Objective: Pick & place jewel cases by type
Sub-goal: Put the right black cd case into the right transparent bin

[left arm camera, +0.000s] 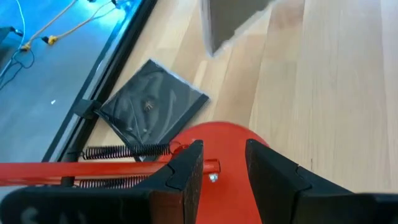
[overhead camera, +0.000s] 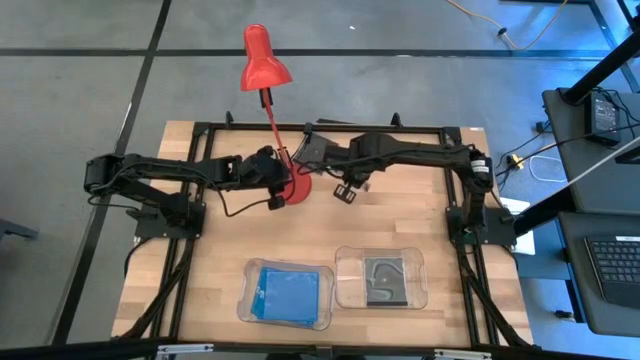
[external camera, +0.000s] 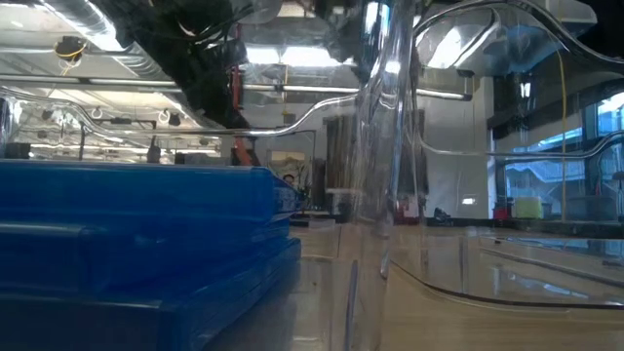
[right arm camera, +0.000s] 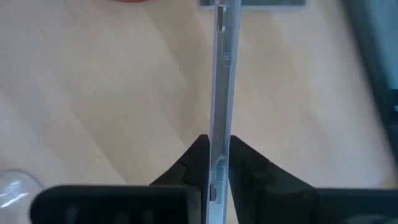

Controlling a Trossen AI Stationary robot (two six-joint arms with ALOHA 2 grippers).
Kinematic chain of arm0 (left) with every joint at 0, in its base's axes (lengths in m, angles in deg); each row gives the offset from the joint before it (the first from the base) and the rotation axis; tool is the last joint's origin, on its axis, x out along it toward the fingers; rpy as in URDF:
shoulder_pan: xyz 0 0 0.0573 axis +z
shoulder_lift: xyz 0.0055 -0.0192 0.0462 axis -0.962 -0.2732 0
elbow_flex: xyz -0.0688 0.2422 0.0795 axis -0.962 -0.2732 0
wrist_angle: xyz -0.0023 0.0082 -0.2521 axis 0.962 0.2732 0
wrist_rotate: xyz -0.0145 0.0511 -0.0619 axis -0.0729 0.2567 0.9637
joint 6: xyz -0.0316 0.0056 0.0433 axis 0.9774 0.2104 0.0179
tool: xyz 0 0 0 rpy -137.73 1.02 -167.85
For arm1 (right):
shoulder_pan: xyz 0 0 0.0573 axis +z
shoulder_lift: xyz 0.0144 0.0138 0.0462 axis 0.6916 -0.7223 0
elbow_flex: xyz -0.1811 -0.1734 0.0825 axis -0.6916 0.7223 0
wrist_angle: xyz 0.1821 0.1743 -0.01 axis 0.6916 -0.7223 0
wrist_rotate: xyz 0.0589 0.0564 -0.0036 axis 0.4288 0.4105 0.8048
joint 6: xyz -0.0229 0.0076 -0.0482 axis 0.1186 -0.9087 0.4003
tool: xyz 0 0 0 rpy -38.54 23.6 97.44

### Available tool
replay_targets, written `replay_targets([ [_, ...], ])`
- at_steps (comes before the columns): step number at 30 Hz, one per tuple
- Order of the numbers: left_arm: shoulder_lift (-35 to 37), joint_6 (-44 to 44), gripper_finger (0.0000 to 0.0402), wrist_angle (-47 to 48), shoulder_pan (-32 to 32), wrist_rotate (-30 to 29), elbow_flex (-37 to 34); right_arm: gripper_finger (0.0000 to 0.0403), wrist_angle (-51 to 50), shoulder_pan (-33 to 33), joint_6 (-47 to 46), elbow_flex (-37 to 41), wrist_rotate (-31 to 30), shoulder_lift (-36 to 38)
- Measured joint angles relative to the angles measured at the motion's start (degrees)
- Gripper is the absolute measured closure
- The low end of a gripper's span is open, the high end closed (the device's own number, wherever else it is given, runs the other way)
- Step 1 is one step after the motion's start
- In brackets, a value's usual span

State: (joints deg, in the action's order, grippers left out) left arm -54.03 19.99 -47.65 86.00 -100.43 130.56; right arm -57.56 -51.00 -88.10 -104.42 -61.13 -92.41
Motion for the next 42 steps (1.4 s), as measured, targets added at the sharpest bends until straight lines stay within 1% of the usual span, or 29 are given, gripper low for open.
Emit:
replay_targets([
  [3,0.0,0.13,0.0284,-1.54,0.0,-0.01,0.0,0.0355,-3.33,1.76,-0.68,-3.04,-2.88,0.02],
  [7,0.02,0.11,0.0284,-5.14,0.0,0.27,0.0,0.0355,-8.41,3.55,-1.37,-6.91,-2.81,0.02],
  [10,0.02,-0.05,0.0284,-5.89,-0.02,1.06,0.0,0.0354,-12.65,4.73,-3.12,-9.76,-1.39,0.02],
  [12,0.02,-1.18,0.0284,-5.85,-0.02,1.09,0.0,0.0354,-11.77,5.56,-4.38,-10.85,-0.78,0.55],
  [14,0.02,-1.75,0.0284,-5.81,0.0,1.08,0.0,0.0354,-12.04,6.49,-5.82,-11.92,1.99,1.29],
  [17,0.0,-1.45,0.0284,-5.74,-0.01,1.35,0.0,0.0354,-12.05,7.95,-10.23,-13.2,2.6,2.54],
  [19,0.0,-1.27,0.0284,-5.49,0.0,2.74,0.0,0.0354,-12.13,8.82,-12.05,-13.86,2.92,3.13],
  [22,0.0,-0.75,0.0284,-5.0,0.0,6.78,0.0,0.0354,-12.11,10.44,-15.31,-14.77,3.02,4.02],
  [24,0.0,0.64,0.0284,-4.98,-0.02,9.43,0.0,0.0354,-12.02,12.2,-18.5,-14.96,3.71,4.71],
  [26,0.0,1.98,0.0284,-5.04,-0.08,10.88,0.0,0.0354,-12.06,14.43,-20.85,-14.96,4.2,5.54],
  [28,0.0,2.33,0.0284,-6.09,-0.13,11.37,0.0,0.0354,-12.06,17.2,-23.16,-14.96,2.48,6.41],
  [31,0.0,2.45,0.0284,-8.9,-0.13,11.42,0.0,0.0354,-12.07,21.87,-28.07,-14.96,-1.79,7.28],
  [36,0.0,1.71,0.0284,-11.28,-0.13,11.75,0.0,0.0354,-12.06,28.45,-36.24,-14.96,-5.5,7.45],
  [39,0.0,0.86,0.0284,-11.4,-0.13,12.72,0.0,0.0354,-11.91,30.88,-40.52,-14.05,-8.62,7.74],
  [42,0.0,-0.25,0.0284,-11.33,-0.13,12.91,0.0,0.0354,-11.79,31.9,-43.76,-10.08,-10.36,8.24],
])
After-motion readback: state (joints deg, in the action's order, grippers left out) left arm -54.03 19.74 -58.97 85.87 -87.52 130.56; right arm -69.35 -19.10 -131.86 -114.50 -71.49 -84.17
